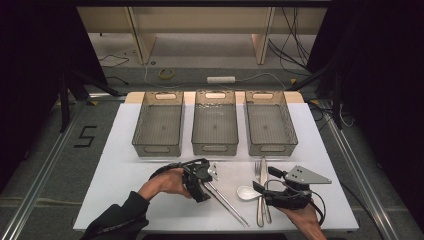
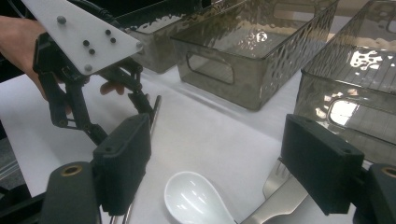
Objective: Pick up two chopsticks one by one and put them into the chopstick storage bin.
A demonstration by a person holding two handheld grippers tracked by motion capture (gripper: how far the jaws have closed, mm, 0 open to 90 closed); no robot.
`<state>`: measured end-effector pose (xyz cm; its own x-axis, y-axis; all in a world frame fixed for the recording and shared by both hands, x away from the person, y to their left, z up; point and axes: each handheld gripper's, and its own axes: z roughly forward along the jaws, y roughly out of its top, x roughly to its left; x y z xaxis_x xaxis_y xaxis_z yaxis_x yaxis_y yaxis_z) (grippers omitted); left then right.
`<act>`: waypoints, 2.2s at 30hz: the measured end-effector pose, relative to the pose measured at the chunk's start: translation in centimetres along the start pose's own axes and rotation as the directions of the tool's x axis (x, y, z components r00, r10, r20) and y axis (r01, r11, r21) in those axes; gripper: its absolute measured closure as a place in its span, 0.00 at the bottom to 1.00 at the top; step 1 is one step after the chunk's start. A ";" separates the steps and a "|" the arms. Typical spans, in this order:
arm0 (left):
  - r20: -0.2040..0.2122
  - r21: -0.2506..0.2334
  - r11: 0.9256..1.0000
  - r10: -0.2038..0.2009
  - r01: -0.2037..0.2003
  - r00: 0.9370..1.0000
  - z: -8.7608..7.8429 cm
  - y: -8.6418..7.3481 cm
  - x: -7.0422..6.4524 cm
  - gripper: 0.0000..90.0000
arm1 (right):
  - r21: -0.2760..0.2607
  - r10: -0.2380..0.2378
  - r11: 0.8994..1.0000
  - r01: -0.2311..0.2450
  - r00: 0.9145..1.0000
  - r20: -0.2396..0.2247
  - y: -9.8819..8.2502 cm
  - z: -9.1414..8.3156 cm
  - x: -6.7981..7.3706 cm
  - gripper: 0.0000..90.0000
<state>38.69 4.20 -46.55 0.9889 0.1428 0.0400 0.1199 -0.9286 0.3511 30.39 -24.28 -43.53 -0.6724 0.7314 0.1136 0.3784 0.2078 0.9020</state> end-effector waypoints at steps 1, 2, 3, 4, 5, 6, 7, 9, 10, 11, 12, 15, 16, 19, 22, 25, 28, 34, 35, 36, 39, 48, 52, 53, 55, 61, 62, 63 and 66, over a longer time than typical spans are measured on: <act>0.002 0.007 1.000 -0.003 0.003 1.000 0.0 0.0 0.0 0.38 | 0.001 0.001 1.000 -0.001 1.000 0.000 0.0 0.0 0.0 0.28; 0.006 0.015 1.000 -0.008 0.008 1.000 0.0 0.0 0.0 0.39 | 0.002 0.001 1.000 -0.001 1.000 0.000 0.0 0.0 0.0 0.28; 0.009 0.022 1.000 -0.008 0.008 1.000 -0.1 0.1 0.0 0.40 | 0.003 0.002 1.000 -0.002 1.000 -0.001 0.0 0.1 0.0 0.28; 0.013 0.032 0.999 -0.006 0.006 1.000 -0.1 0.1 0.0 0.41 | 0.005 0.001 1.000 -0.001 1.000 -0.001 0.0 0.1 0.0 0.28; 0.019 0.045 0.999 -0.008 0.007 1.000 -0.1 0.1 -0.1 0.43 | 0.007 0.000 1.000 0.000 1.000 -0.002 0.0 0.1 0.0 0.28; 0.023 0.053 0.999 -0.014 0.013 1.000 -0.2 0.1 -0.1 0.44 | 0.007 -0.001 1.000 0.001 1.000 -0.002 0.0 0.1 0.0 0.28; 0.027 0.060 0.998 -0.025 0.024 0.999 -0.2 0.1 -0.1 0.44 | 0.007 -0.001 1.000 0.001 1.000 -0.002 0.0 0.1 0.0 0.28; 0.029 0.069 0.997 -0.036 0.034 0.999 -0.2 0.2 0.0 0.45 | 0.009 0.000 1.000 0.000 1.000 -0.003 0.0 0.1 0.0 0.28; 0.028 0.074 0.997 -0.039 0.037 0.999 -0.2 0.2 -0.1 0.46 | 0.012 0.000 1.000 0.000 1.000 -0.004 0.0 0.1 0.0 0.28; 0.026 0.083 0.996 -0.039 0.037 0.999 -0.2 0.3 -0.1 0.49 | 0.015 -0.002 1.000 0.002 1.000 -0.006 -0.1 0.2 0.1 0.28; 0.025 0.091 0.995 -0.041 0.038 0.999 -0.3 0.3 -0.2 0.49 | 0.015 -0.002 1.000 0.002 1.000 -0.006 -0.1 0.2 0.1 0.28; 0.030 0.124 0.992 -0.031 0.027 0.999 -0.4 0.4 -0.3 0.53 | 0.021 -0.002 1.000 0.002 1.000 -0.007 -0.1 0.2 0.1 0.28; 0.029 0.125 0.992 -0.037 0.033 0.999 -0.4 0.3 -0.4 0.55 | 0.022 -0.003 1.000 0.003 1.000 -0.007 -0.1 0.2 0.1 0.28; 0.030 0.146 0.989 -0.026 0.021 0.999 -0.5 0.3 -0.6 0.60 | 0.024 -0.003 1.000 0.003 1.000 -0.006 -0.1 0.2 0.1 0.28; 0.034 0.155 0.988 -0.013 0.008 0.999 -0.5 0.3 -0.8 0.63 | 0.027 -0.004 1.000 0.004 1.000 -0.007 -0.1 0.2 0.1 0.28; 0.039 0.163 0.987 -0.008 0.001 0.999 -0.6 0.2 -0.9 0.66 | 0.028 -0.004 1.000 0.004 1.000 -0.007 -0.1 0.2 0.1 0.28; 0.036 0.180 0.983 0.015 -0.022 0.999 -0.7 0.2 -1.3 0.70 | 0.032 -0.005 0.999 0.005 1.000 -0.008 -0.1 0.3 0.1 0.28; 0.038 0.197 0.979 0.053 -0.059 0.998 -0.9 0.1 -2.0 0.79 | 0.036 -0.010 0.999 0.010 1.000 -0.007 -0.1 0.3 0.1 0.28; 0.040 0.197 0.978 0.058 -0.064 0.998 -0.9 0.0 -2.2 0.81 | 0.038 -0.010 0.999 0.010 1.000 -0.006 -0.1 0.3 0.1 0.28; 0.040 0.198 0.978 0.063 -0.070 0.997 -0.9 0.0 -2.3 0.82 | 0.037 -0.010 0.999 0.010 1.000 -0.005 -0.1 0.3 0.1 0.28; 0.050 0.195 0.977 0.075 -0.083 0.996 -0.9 -0.1 -2.4 0.84 | 0.039 -0.011 0.999 0.011 1.000 -0.004 -0.1 0.3 0.1 0.28; 0.077 0.188 0.974 0.116 -0.128 0.990 -0.9 -0.2 -2.6 0.92 | 0.050 -0.016 0.999 0.017 1.000 -0.003 -0.2 0.4 0.1 0.28; 0.083 0.187 0.970 0.140 -0.154 0.987 -1.0 -0.2 -2.5 0.92 | 0.052 -0.018 0.998 0.019 1.000 -0.004 -0.2 0.5 0.1 0.28; 0.082 0.184 0.971 0.142 -0.155 0.986 -1.0 -0.2 -2.5 0.93 | 0.053 -0.019 0.998 0.020 1.000 -0.004 -0.2 0.5 0.1 0.28; 0.083 0.180 0.970 0.152 -0.165 0.985 -1.0 -0.3 -2.5 0.93 | 0.054 -0.020 0.998 0.020 1.000 -0.004 -0.2 0.5 0.1 0.29; 0.091 0.178 0.971 0.146 -0.160 0.985 -1.1 -0.4 -2.5 0.94 | 0.057 -0.022 0.998 0.022 1.000 -0.006 -0.2 0.5 0.1 0.29; 0.091 0.179 0.971 0.143 -0.158 0.985 -1.1 -0.4 -2.5 0.94 | 0.056 -0.022 0.998 0.022 1.000 -0.005 -0.2 0.5 0.1 0.29; 0.092 0.178 0.972 0.140 -0.155 0.986 -1.1 -0.4 -2.5 0.94 | 0.054 -0.022 0.998 0.022 1.000 -0.005 -0.2 0.5 0.1 0.29; 0.096 0.171 0.974 0.133 -0.148 0.986 -1.2 -0.4 -2.6 0.94 | 0.053 -0.020 0.998 0.020 1.000 -0.003 -0.1 0.5 0.1 0.29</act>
<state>36.02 4.63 -45.72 0.9999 -0.0153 -0.0038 -0.0144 -0.9843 0.1759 30.57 -23.94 -43.82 -0.6818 0.7251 0.0965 0.3975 0.2565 0.8810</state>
